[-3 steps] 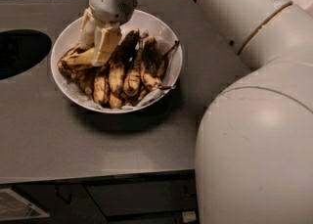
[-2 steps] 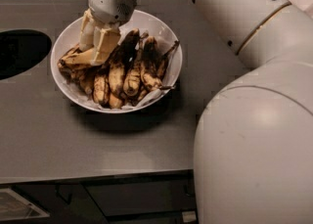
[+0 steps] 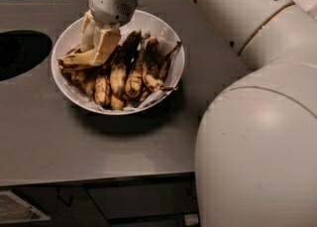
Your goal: Pick banana from white bowl
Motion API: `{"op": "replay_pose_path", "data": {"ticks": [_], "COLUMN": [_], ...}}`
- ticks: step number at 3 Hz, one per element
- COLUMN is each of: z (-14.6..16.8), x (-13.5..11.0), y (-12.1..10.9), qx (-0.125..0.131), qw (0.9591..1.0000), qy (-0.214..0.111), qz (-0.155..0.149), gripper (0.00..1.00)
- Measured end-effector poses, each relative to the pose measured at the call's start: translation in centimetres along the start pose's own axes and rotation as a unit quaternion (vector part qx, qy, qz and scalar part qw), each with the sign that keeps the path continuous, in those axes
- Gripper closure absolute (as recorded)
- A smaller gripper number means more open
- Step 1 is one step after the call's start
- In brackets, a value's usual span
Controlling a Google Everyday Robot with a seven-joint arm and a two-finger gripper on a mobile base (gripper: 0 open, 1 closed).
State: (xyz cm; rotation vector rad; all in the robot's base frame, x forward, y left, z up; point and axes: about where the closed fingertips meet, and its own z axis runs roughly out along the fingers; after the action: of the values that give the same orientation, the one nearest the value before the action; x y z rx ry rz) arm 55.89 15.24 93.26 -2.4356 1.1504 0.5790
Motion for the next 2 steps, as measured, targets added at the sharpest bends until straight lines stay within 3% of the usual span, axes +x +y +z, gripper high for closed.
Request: {"op": "replay_pose_path", "data": {"ticks": [2], "z": [-1.6], "x": [-2.0], "y": [0.0], "qx": [0.025], "qw": [0.9993], "qy": [0.028], "qz": [-0.008], "gripper": [1.0]}}
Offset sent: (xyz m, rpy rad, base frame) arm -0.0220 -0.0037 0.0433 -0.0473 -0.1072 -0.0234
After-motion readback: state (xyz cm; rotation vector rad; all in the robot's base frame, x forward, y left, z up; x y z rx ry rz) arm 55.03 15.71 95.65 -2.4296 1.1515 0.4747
